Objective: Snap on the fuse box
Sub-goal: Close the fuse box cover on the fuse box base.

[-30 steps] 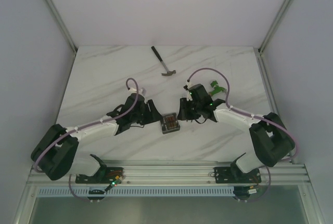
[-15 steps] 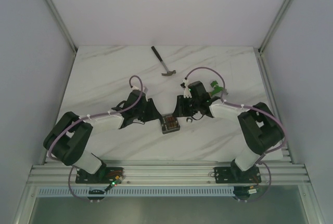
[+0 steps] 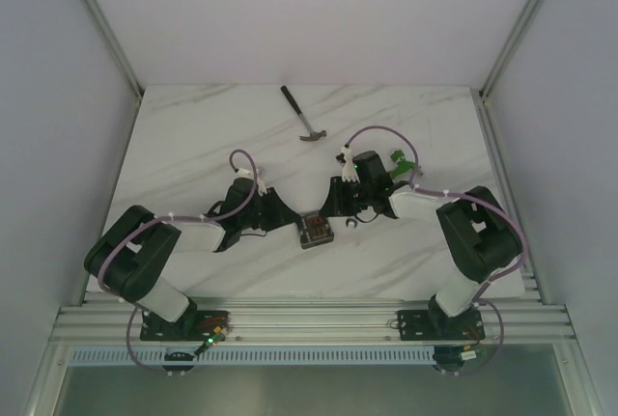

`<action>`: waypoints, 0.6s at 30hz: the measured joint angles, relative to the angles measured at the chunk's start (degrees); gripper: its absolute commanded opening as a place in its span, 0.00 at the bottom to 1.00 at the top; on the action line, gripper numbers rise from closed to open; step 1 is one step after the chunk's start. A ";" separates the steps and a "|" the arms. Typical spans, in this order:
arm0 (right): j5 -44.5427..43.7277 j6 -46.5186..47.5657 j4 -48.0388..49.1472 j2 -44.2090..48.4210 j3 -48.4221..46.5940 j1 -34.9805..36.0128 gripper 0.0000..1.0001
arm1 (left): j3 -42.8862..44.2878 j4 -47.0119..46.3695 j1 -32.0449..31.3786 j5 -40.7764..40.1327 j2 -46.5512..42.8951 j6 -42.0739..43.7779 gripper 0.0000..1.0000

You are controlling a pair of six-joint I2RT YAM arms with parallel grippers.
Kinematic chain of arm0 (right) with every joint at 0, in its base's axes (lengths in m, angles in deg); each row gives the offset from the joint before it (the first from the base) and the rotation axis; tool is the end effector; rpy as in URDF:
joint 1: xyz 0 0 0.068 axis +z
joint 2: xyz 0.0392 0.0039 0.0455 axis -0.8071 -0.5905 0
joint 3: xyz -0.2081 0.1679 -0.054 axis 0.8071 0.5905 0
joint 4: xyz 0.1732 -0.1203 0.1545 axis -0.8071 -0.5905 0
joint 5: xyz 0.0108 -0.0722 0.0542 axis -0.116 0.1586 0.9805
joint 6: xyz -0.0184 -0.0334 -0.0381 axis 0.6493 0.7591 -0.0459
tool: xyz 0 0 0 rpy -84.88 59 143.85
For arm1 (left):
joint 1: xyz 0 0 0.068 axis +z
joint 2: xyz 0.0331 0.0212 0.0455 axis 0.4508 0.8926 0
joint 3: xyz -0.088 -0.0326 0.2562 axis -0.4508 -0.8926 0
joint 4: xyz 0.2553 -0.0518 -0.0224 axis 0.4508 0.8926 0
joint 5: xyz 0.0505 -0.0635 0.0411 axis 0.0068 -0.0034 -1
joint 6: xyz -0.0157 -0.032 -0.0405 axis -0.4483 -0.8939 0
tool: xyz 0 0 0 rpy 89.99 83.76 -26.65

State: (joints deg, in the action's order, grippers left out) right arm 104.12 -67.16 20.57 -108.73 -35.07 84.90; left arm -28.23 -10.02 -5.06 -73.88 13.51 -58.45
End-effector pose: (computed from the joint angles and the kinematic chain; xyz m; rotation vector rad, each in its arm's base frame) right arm 0.2783 0.1870 0.1574 -0.3893 2.4001 1.0348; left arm 0.2351 -0.1576 0.1374 -0.2383 2.3114 -1.1166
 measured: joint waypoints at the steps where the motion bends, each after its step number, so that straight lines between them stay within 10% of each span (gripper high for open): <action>1: 0.07 0.02 0.04 -0.15 0.00 0.00 0.34 | -0.83 -1.81 0.07 0.17 0.35 -0.79 0.23; 18: -2.38 8.22 -4.74 -11.69 -17.31 6.43 0.41 | -5.35 1.75 -8.31 -2.47 -6.23 -4.61 0.40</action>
State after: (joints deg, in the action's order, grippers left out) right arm 101.73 -58.94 15.83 -120.42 -52.38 91.33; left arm -33.58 -8.27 -13.37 -76.35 7.28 -63.06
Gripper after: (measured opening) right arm 0.375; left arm 0.338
